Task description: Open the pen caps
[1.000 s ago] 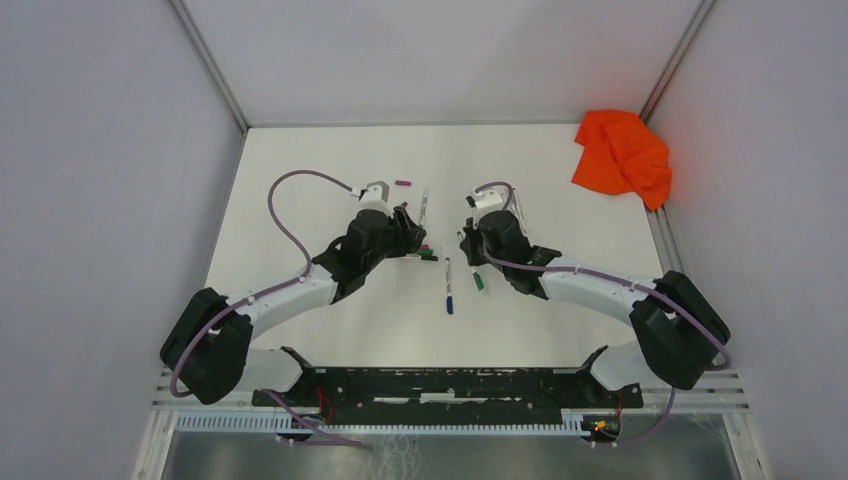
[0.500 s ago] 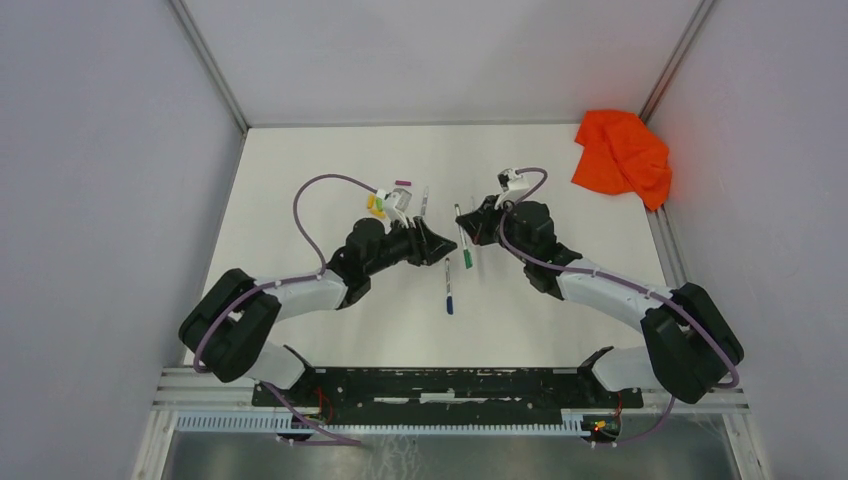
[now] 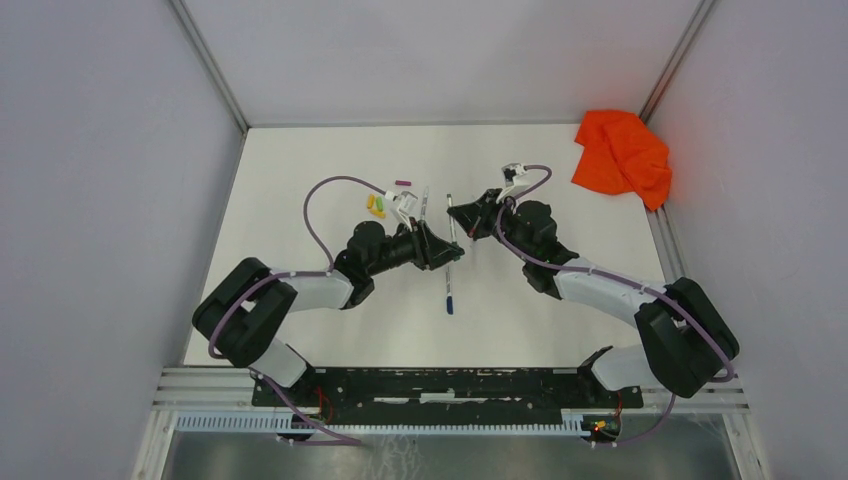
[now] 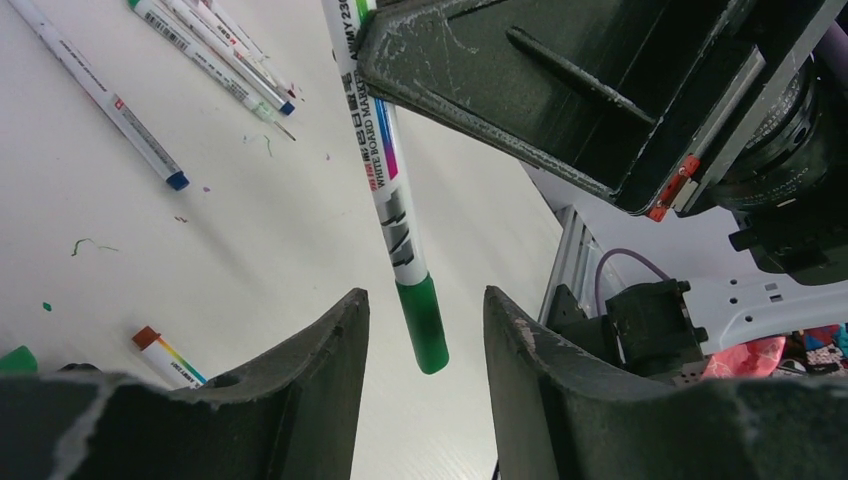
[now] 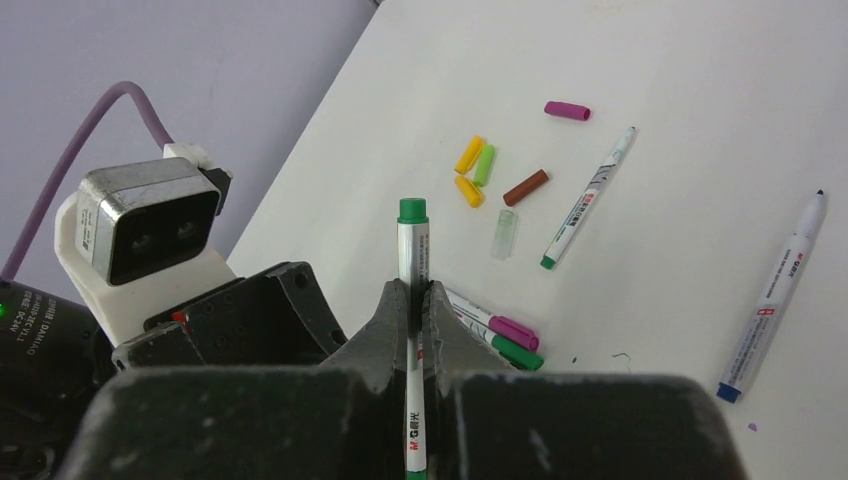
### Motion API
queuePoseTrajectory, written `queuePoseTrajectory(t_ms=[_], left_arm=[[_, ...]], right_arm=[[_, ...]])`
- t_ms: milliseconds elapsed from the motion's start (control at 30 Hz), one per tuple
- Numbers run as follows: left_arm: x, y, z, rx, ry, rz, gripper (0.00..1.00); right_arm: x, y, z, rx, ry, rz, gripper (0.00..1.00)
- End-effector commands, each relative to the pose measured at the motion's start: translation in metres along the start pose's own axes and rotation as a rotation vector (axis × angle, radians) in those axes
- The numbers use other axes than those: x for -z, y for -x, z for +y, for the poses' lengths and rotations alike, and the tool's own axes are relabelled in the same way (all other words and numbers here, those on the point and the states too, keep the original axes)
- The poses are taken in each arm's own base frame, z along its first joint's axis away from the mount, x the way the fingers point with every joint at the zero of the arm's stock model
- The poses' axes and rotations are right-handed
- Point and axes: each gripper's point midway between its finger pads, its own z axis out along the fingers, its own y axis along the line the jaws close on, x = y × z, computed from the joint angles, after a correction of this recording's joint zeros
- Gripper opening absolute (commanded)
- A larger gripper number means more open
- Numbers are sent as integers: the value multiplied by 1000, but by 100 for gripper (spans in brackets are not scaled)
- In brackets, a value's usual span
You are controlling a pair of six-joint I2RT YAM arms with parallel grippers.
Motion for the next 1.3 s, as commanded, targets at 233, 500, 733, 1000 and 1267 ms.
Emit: queuePoseTrajectory(t_ms=[233,500,733,1000,1267], left_arm=[[-2,1,-12,6,-70,-10,29],[-4,-6,-12,7,-86,23,14],[-3,-10,-7,-31,-44,83,2],[-5,-5,-5,-66,7,123,2],[-7,-7,-4,-84,31,146,2]], right_arm=[[-3,13,5,-32,32,-60,0],[1,14,2,-34,33,-68,0],[6,7,1,76,45,-9,12],[7,-4,-4,130,37,54,30],[1,-9,-8,142,23,88,3]])
